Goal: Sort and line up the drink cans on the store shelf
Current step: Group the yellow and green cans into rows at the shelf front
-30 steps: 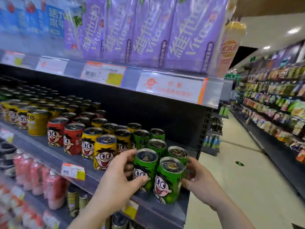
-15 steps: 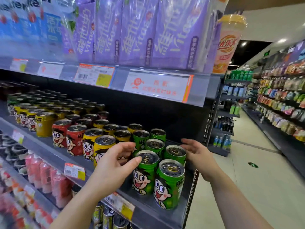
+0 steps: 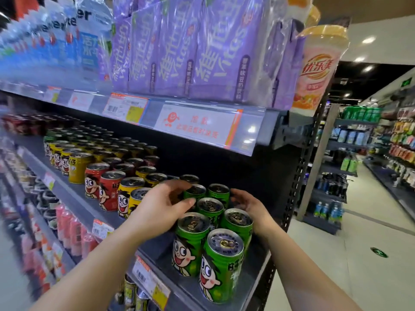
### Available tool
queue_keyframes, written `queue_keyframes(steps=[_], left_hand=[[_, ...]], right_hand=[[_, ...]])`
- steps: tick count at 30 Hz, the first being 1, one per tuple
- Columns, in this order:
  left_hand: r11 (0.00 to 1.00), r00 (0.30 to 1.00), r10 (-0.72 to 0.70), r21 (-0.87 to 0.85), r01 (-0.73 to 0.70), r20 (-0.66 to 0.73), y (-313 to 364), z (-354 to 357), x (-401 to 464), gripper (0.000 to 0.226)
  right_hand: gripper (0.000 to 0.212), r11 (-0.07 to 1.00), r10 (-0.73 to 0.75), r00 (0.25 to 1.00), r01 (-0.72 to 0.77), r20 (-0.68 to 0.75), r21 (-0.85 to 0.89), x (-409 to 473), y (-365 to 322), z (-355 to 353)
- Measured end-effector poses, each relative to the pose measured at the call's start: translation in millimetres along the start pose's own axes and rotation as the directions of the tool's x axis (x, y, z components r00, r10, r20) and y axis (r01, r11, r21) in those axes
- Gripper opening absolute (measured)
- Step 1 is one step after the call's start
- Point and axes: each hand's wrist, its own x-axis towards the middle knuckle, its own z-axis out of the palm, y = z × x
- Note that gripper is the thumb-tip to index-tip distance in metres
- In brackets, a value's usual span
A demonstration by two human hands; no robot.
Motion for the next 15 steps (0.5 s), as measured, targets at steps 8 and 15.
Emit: queue_keyframes(steps=[8,15], left_hand=[[0.963,0.981,-0.17,-0.229,0.146,-0.089,-6.3,15.2,-2.5,0.038],[0.944,0.976,-0.199,-0.285,0.166,-0.089,-1.3,19.1,-9.4,0.038]], right_hand=[[0.057,0.972,-0.13,0.987,0.145,0.09,-0.184,10.5,-6.5,18.1],[0.077,0.946,-0.13,0.988,0.147,0.079,-0.29,-9.2,-5.2,-13.0]])
